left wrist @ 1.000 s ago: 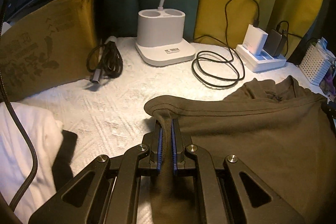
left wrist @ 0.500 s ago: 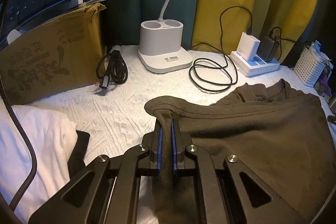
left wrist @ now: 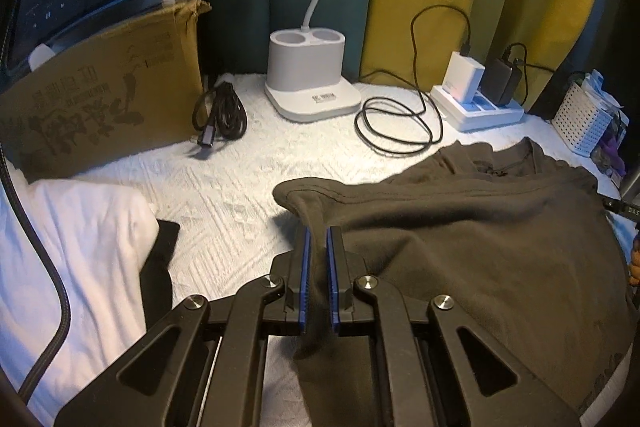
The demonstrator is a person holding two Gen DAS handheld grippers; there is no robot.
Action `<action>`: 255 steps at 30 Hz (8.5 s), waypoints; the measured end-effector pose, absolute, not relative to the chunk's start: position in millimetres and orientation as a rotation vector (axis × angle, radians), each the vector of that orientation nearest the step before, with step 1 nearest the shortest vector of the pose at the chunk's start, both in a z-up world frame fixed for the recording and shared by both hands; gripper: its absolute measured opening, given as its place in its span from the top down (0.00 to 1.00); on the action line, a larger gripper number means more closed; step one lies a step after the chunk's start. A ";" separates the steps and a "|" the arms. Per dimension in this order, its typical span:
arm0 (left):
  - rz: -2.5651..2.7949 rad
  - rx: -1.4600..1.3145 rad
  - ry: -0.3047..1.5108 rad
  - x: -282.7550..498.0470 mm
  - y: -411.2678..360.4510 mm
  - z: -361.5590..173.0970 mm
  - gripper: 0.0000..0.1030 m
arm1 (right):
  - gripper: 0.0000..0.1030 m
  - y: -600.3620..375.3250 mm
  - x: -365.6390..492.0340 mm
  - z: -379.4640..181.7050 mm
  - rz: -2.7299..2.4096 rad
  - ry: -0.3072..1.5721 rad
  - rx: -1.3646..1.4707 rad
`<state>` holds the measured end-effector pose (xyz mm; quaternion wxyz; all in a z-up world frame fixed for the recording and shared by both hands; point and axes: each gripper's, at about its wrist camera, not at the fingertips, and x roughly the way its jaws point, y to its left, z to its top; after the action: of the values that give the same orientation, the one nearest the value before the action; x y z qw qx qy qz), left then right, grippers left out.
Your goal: Fold small clothes
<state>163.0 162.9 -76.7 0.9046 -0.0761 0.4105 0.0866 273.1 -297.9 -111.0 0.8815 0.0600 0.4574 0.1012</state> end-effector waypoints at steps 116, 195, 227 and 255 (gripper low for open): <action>-0.072 -0.164 0.835 -22.9 88.6 -91.9 0.28 | 0.49 -333.5 34.5 -108.1 0.115 0.867 0.107; -0.053 -0.150 0.989 -33.9 96.4 -104.6 0.96 | 0.86 -341.7 19.3 -111.1 0.032 0.876 -0.115; 0.095 -0.135 0.898 62.0 133.5 -72.0 0.47 | 0.25 -331.4 83.0 -67.9 0.016 0.796 -0.140; 0.027 -0.154 0.884 173.2 174.1 -97.4 0.99 | 0.25 -300.2 225.7 -84.6 0.100 0.842 -0.176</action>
<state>173.2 174.1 -97.4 0.9010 -0.0746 0.4272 0.0132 225.7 -300.2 -84.6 0.9077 -0.0851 0.4080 0.0486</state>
